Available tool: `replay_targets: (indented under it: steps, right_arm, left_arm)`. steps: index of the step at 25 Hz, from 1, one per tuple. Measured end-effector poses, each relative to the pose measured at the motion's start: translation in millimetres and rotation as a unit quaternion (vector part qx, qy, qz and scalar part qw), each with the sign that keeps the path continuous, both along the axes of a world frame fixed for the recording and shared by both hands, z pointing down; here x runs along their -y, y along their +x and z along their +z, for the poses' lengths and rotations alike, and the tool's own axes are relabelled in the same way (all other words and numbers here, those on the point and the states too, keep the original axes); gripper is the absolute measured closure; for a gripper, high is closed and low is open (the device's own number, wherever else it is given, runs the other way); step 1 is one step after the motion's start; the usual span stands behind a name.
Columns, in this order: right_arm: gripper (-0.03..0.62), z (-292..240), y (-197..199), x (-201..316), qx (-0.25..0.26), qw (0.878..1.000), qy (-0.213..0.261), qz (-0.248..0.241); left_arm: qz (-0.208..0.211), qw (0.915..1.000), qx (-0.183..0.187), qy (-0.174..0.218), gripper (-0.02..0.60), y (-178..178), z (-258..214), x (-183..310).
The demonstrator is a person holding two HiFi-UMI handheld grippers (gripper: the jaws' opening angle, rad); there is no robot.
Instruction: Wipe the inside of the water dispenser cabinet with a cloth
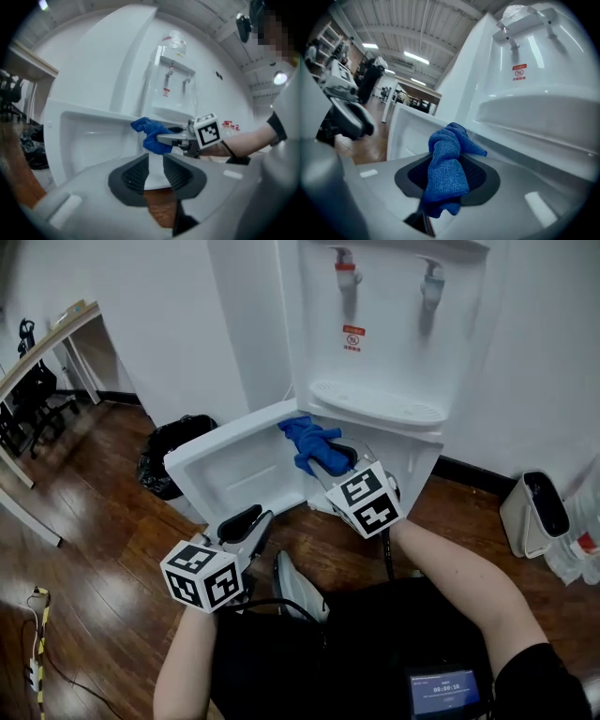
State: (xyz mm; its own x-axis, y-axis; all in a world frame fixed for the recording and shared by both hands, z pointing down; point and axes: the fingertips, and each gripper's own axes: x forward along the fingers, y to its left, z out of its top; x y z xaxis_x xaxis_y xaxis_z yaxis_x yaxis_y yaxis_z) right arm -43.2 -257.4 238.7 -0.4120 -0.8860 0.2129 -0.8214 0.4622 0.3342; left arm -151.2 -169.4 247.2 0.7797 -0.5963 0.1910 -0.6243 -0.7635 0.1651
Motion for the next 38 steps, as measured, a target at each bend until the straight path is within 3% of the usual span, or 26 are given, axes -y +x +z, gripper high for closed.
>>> replay_targets:
  steps: [2, 4, 7, 8, 12, 13, 15, 18, 20, 21, 22, 24, 25, 26, 27, 29, 30, 33, 35, 38]
  right_arm:
    - [0.45, -4.7, -7.9, -28.2, 0.008, 0.997, 0.016, -0.076]
    - [0.45, -18.2, -18.4, -65.9, 0.003, 0.988, 0.039, -0.15]
    - [0.448, -36.0, -28.2, -120.1, -0.03, 0.97, 0.079, -0.23]
    - [0.448, -38.4, -30.4, -135.6, -0.052, 0.963, 0.091, -0.248]
    - [0.447, -30.0, -47.3, -190.0, -0.178, 0.922, 0.16, -0.304]
    - [0.447, -26.5, -50.1, -197.8, -0.198, 0.914, 0.173, -0.309]
    - [0.432, -19.0, -49.7, -202.3, -0.213, 0.911, 0.179, -0.305]
    - [0.355, -7.8, -43.0, -198.3, -0.19, 0.922, 0.15, -0.302]
    - [0.321, -8.9, -33.6, -194.9, -0.159, 0.934, 0.139, -0.289]
    - [0.315, -14.4, -25.2, -192.0, -0.136, 0.942, 0.142, -0.272]
    - [0.315, -22.9, -13.5, -187.5, -0.108, 0.951, 0.15, -0.249]
    - [0.345, -43.2, 19.3, -174.1, -0.052, 0.965, 0.173, -0.19]
    - [0.365, -51.1, 37.6, -165.9, -0.025, 0.97, 0.182, -0.16]
    - [0.388, -56.1, 54.1, -158.1, 0.005, 0.974, 0.184, -0.132]
    - [0.41, -57.8, 66.8, -151.7, 0.04, 0.977, 0.177, -0.11]
    - [0.427, -52.0, 79.4, -144.5, 0.083, 0.982, 0.147, -0.09]
    - [0.43, -44.7, 81.1, -142.8, 0.074, 0.984, 0.131, -0.091]
    - [0.454, -19.5, 81.1, -139.5, 0.034, 0.991, 0.086, -0.099]
    - [0.473, -8.4, 80.2, -137.3, 0.059, 0.992, 0.05, -0.099]
    - [0.487, -1.8, 79.1, -136.1, 0.103, 0.989, 0.005, -0.105]
  left_arm:
    - [0.021, 0.9976, -0.061, -0.025, 0.454, 6.7, -19.9, 2.5]
    - [0.065, 0.9883, -0.115, -0.077, 0.376, 20.8, -38.9, -1.1]
    - [0.185, 0.9603, -0.129, -0.164, 0.18, 60.4, -45.4, -27.3]
    - [0.229, 0.9474, -0.123, -0.187, 0.158, 74.7, -43.2, -40.8]
    - [0.38, 0.8882, -0.106, -0.235, 0.178, 111.7, -35.5, -96.2]
    - [0.403, 0.8775, -0.106, -0.238, 0.229, 113.9, -33.6, -103.0]
    - [0.422, 0.8684, -0.109, -0.236, 0.289, 115.8, -29.7, -108.0]
    - [0.409, 0.8679, -0.121, -0.255, 0.386, 120.6, -16.1, -101.1]
    - [0.381, 0.8761, -0.137, -0.262, 0.407, 123.2, -11.2, -91.4]
    - [0.353, 0.8886, -0.146, -0.255, 0.407, 121.5, -10.7, -80.6]
    - [0.314, 0.9084, -0.149, -0.233, 0.408, 117.7, -12.8, -65.7]
    - [0.204, 0.9567, -0.146, -0.148, 0.407, 103.4, -27.0, -23.9]
    - [0.141, 0.9749, -0.144, -0.095, 0.405, 94.1, -37.9, -0.1]
    - [0.083, 0.9862, -0.138, -0.038, 0.402, 86.4, -49.8, 22.0]
    - [0.033, 0.9915, -0.125, 0.014, 0.399, 81.1, -59.5, 41.5]
    - [-0.035, 0.9911, -0.095, 0.086, 0.399, 79.5, -62.9, 76.5]
    - [-0.053, 0.9891, -0.085, 0.109, 0.399, 85.1, -59.3, 90.5]
    - [-0.077, 0.9809, -0.059, 0.169, 0.396, 115.6, -51.1, 109.4]
    - [-0.104, 0.9699, -0.045, 0.215, 0.393, 127.9, -51.9, 116.8]
    - [-0.146, 0.9586, -0.05, 0.239, 0.393, 130.2, -37.9, 130.3]
